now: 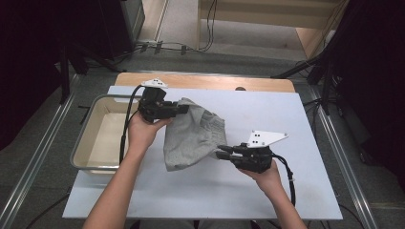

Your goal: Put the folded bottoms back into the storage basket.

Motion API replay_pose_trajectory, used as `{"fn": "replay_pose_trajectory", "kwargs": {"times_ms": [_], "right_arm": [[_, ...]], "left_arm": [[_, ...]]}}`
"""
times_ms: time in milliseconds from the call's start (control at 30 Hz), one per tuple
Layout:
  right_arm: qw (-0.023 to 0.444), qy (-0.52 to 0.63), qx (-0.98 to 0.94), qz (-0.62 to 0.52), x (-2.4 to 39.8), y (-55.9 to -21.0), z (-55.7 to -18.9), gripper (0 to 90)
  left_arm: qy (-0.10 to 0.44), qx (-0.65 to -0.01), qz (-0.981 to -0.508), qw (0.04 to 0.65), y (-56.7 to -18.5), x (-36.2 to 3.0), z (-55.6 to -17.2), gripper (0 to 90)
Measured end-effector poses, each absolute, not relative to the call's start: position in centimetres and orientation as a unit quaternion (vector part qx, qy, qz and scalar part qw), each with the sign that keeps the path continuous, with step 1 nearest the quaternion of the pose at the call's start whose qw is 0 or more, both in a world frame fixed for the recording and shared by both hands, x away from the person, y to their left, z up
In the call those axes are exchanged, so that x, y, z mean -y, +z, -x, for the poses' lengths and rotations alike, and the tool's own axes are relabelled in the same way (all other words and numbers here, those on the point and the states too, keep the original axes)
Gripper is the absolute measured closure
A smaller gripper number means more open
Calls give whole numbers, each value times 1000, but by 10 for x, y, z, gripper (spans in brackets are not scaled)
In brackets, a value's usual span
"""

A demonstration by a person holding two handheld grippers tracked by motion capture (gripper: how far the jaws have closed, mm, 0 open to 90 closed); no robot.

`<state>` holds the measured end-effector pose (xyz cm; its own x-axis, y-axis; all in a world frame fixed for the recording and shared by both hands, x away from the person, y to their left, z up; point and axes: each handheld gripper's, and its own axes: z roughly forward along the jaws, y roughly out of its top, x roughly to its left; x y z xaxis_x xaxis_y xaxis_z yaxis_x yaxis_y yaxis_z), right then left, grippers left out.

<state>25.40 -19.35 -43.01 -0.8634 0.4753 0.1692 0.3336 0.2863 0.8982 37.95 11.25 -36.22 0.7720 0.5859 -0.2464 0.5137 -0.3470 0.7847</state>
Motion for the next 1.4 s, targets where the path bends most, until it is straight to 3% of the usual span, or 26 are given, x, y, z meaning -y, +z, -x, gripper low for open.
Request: {"fn": "replay_pose_trajectory", "kwargs": {"times_ms": [1400], "right_arm": [[62,539,-810,-223,147,-415,-268,750]], "left_arm": [[54,-341,-809,475,-349,-155,-382,739]]}}
